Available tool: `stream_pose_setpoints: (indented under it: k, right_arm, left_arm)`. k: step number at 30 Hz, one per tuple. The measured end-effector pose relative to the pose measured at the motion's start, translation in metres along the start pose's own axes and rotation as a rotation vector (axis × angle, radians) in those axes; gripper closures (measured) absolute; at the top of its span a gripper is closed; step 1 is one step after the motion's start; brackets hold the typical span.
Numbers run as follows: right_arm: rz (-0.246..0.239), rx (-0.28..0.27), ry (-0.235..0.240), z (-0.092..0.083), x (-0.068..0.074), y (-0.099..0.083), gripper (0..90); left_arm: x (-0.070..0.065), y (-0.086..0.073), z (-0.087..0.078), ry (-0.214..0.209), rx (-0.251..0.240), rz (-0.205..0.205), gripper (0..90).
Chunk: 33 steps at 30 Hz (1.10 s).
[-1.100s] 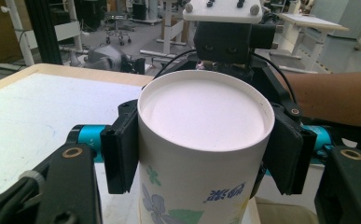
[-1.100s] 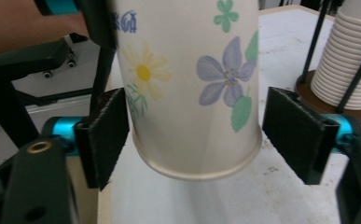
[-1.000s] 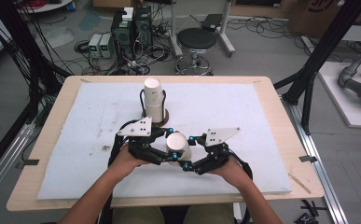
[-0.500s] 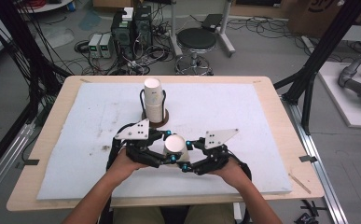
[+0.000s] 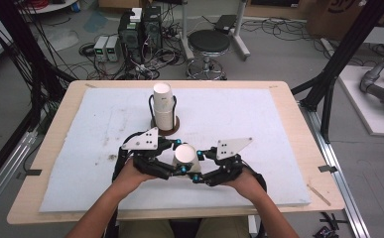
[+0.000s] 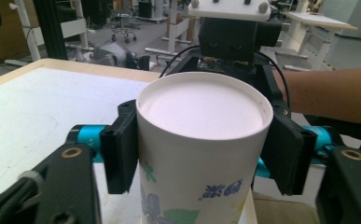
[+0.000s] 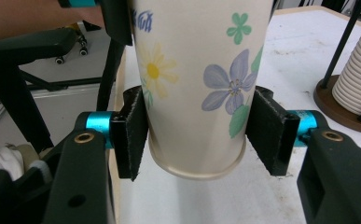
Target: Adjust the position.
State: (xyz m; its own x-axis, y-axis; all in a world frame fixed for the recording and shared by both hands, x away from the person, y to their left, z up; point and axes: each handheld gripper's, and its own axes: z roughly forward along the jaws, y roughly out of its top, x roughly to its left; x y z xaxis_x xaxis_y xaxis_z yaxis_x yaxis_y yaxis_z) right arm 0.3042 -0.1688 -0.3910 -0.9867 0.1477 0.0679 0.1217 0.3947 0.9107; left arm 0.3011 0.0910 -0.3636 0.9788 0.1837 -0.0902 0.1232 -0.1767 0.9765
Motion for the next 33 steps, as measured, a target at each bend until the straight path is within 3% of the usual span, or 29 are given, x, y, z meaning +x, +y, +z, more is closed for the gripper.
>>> stream_pose_setpoints:
  k: [3,4,9,16,25,33]
  right_arm:
    - [0.0,0.012,0.003,0.0,-0.001,0.0,43.0]
    - [-0.003,0.015,-0.002,0.0,-0.001,-0.001,43.1]
    - [-0.004,0.042,-0.013,-0.003,-0.004,0.001,43.3]
    - [-0.073,0.155,-0.035,-0.009,-0.007,0.01,43.4]
    - [-0.123,0.267,-0.039,-0.014,-0.008,0.023,43.3]
    - [-0.168,0.387,-0.041,-0.011,-0.007,0.033,43.0]
  left_arm:
    - [0.0,0.001,0.0,0.037,0.021,-0.027,17.0]
    - [0.0,0.001,0.0,0.035,0.027,-0.027,15.3]
    - [0.0,0.004,-0.003,0.042,0.052,-0.022,15.3]
    - [0.003,0.015,-0.007,0.023,0.135,-0.009,15.4]
    - [0.004,0.023,-0.002,0.004,0.246,0.015,15.9]
    - [0.005,0.027,0.004,-0.013,0.306,0.024,18.2]
